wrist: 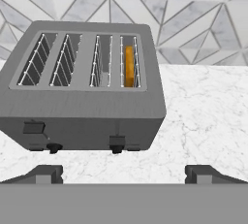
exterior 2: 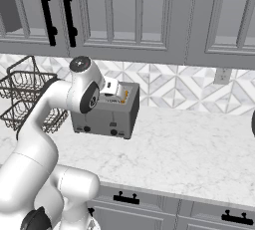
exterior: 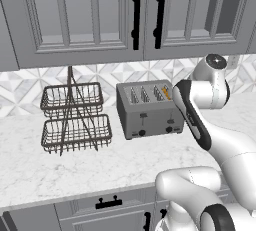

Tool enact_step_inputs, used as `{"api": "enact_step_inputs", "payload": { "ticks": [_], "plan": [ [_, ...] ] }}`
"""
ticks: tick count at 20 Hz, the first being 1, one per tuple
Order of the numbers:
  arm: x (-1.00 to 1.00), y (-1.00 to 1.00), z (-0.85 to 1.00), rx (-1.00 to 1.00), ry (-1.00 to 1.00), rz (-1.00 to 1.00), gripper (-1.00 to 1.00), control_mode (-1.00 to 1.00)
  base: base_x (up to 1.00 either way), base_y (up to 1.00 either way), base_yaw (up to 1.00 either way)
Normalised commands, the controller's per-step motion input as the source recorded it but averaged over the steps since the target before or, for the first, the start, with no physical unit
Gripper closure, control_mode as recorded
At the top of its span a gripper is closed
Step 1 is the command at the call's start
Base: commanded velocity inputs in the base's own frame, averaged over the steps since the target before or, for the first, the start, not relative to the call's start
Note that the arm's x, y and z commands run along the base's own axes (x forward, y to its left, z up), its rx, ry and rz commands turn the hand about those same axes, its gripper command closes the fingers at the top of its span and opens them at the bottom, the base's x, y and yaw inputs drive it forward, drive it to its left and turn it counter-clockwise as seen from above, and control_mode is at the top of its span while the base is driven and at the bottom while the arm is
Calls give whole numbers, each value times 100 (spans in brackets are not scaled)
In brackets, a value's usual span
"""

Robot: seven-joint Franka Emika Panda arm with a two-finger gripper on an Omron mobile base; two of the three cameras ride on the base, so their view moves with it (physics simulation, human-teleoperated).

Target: Start the toaster. Once the lever pops up, take the bread to the plate on the dining counter.

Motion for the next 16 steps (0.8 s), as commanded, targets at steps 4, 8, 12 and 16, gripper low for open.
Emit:
{"api": "enact_step_inputs", "payload": {
  "ticks": [4,8,12,16],
  "plan": [
    [0,0,0,0,0,0,-100,-100,0,0,0],
    [0,0,0,0,0,0,-100,-100,0,0,0],
    [0,0,0,0,0,0,-100,-100,0,0,0],
    [0,0,0,0,0,0,-100,-100,0,0,0]
  ]
}}
